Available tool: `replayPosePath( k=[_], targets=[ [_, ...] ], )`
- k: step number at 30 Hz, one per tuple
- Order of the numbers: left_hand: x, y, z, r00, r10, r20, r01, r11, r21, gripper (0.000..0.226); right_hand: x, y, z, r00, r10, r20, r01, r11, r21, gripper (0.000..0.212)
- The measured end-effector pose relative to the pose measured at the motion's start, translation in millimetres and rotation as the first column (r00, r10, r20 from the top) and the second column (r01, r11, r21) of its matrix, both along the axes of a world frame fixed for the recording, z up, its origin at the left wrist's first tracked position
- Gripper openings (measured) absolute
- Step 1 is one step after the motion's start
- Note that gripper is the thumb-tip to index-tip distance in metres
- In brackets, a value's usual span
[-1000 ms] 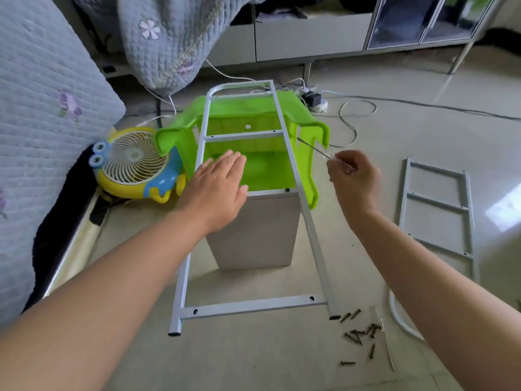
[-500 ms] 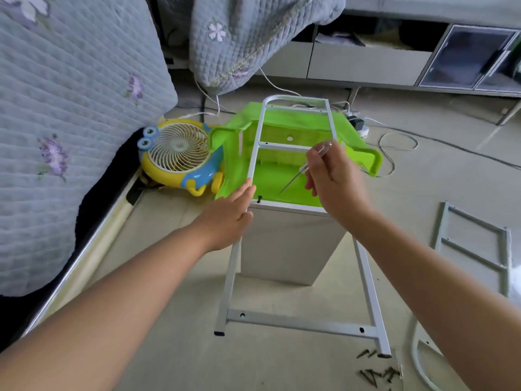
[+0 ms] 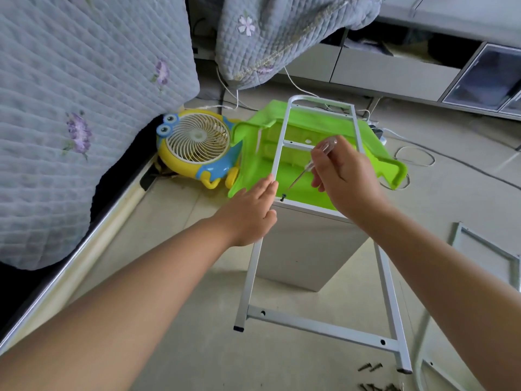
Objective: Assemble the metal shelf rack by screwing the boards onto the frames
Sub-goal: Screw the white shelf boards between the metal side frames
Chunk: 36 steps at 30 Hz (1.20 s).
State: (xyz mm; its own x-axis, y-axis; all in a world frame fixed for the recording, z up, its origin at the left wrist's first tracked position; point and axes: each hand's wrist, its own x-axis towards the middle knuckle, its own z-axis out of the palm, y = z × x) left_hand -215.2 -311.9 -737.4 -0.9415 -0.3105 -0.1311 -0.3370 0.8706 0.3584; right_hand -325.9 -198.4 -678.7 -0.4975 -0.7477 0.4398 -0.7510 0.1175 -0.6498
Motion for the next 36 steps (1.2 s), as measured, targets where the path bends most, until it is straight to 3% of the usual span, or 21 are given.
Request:
replayPosePath(
  k=[3, 7, 10, 14, 18, 21, 24, 28, 32, 36],
  targets=[
    [0, 0, 1, 1.000, -0.004, 0.002, 0.004, 1.000, -0.004, 0.056, -1, 1, -2, 1.000, 0.012, 0.006, -0.012, 0.999, 0.043, 0.014],
    [1, 0, 4, 1.000, -0.005, 0.023, 0.004, 1.000, 0.023, 0.056, 3, 1, 0, 1.000, -0.012, 0.006, 0.011, 0.999, 0.051, 0.028],
    [1, -1, 2, 1.000, -0.018, 0.020, 0.017, 1.000, 0.007, 0.056, 5, 0, 5, 1.000, 0.011, -0.007, -0.011, 0.997, 0.076, 0.017],
    [1, -1, -2, 1.000, -0.013, 0.011, 0.013, 1.000, -0.028, 0.056, 8, -2, 15, 0.995, 0.059, -0.085, -0.046, 0.989, 0.140, 0.038],
    [0, -1, -4, 1.000, -0.009, -0.002, 0.009, 1.000, -0.019, 0.056, 5, 0, 20, 0.992, 0.083, -0.092, -0.062, 0.977, 0.206, 0.014],
    [0, -1, -4, 1.000, -0.012, 0.002, 0.012, 1.000, -0.024, 0.058, 4, 2, 23, 0.990, 0.090, -0.107, -0.061, 0.966, 0.253, 0.016],
    [1, 0, -4, 1.000, -0.013, -0.002, 0.013, 0.999, -0.046, 0.077, 5, 1, 28, 0.989, 0.068, -0.128, -0.037, 0.973, 0.228, 0.019],
    [0, 0, -4, 1.000, -0.004, 0.013, 0.005, 0.999, -0.054, 0.058, 2, -7, 41, 0.980, -0.053, -0.192, 0.114, 0.939, 0.323, 0.028],
    [1, 0, 0, 1.000, -0.014, 0.023, 0.015, 0.999, -0.040, 0.057, 1, -17, 49, 0.964, -0.118, -0.239, 0.223, 0.847, 0.483, 0.023],
    [2, 1, 0, 1.000, -0.016, 0.022, 0.017, 0.999, -0.029, 0.057, 8, -20, 43, 0.972, -0.002, -0.237, 0.132, 0.835, 0.534, 0.018]
  ],
)
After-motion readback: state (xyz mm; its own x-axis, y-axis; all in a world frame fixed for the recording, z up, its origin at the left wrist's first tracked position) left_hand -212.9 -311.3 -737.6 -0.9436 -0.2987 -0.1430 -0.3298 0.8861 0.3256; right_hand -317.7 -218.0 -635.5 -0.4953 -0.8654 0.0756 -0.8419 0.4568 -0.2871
